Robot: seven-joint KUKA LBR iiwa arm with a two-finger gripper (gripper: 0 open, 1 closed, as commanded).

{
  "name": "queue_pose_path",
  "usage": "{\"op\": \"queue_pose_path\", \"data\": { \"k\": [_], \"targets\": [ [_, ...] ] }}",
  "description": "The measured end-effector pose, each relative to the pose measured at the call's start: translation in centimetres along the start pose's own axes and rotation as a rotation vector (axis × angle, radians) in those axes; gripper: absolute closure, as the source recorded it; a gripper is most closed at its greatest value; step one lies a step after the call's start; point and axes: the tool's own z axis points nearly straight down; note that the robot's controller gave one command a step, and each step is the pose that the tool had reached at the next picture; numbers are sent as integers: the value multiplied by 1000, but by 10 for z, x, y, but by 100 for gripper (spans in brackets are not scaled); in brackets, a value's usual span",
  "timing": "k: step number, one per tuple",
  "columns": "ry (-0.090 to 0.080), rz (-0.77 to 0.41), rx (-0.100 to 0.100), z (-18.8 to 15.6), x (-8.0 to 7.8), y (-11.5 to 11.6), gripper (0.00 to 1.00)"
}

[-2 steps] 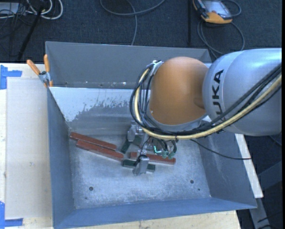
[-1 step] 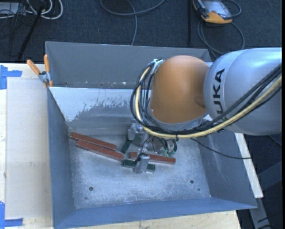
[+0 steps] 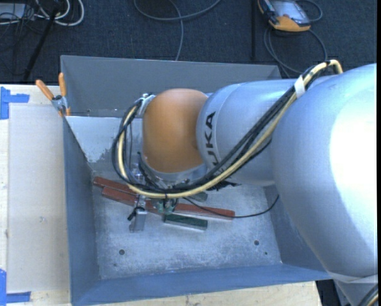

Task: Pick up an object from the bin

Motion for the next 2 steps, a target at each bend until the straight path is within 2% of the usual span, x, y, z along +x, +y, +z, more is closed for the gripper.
{"op": "queue_pose_path", "data": {
  "k": [1, 2],
  "targets": [
    [8, -8, 3, -2, -26, 20, 0],
    [1, 61, 0, 6, -55, 49, 0]
  ]
}}
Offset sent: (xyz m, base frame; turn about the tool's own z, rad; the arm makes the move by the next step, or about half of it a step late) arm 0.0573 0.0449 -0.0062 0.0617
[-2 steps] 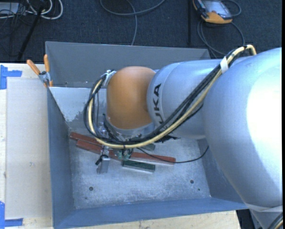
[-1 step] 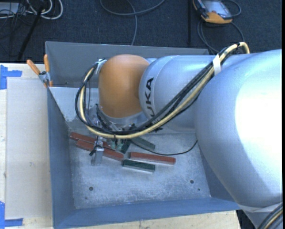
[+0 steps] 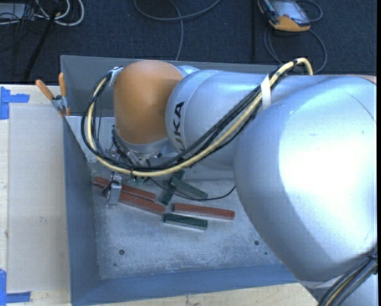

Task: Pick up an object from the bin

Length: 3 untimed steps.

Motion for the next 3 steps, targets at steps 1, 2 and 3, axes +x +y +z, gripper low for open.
{"op": "queue_pose_path", "data": {
  "k": [1, 2, 3],
  "targets": [
    [10, 48, 5, 55, 12, -19, 0],
    [4, 90, 3, 51, 14, -18, 100],
    [4, 90, 2, 51, 14, -18, 100]
  ]
}}
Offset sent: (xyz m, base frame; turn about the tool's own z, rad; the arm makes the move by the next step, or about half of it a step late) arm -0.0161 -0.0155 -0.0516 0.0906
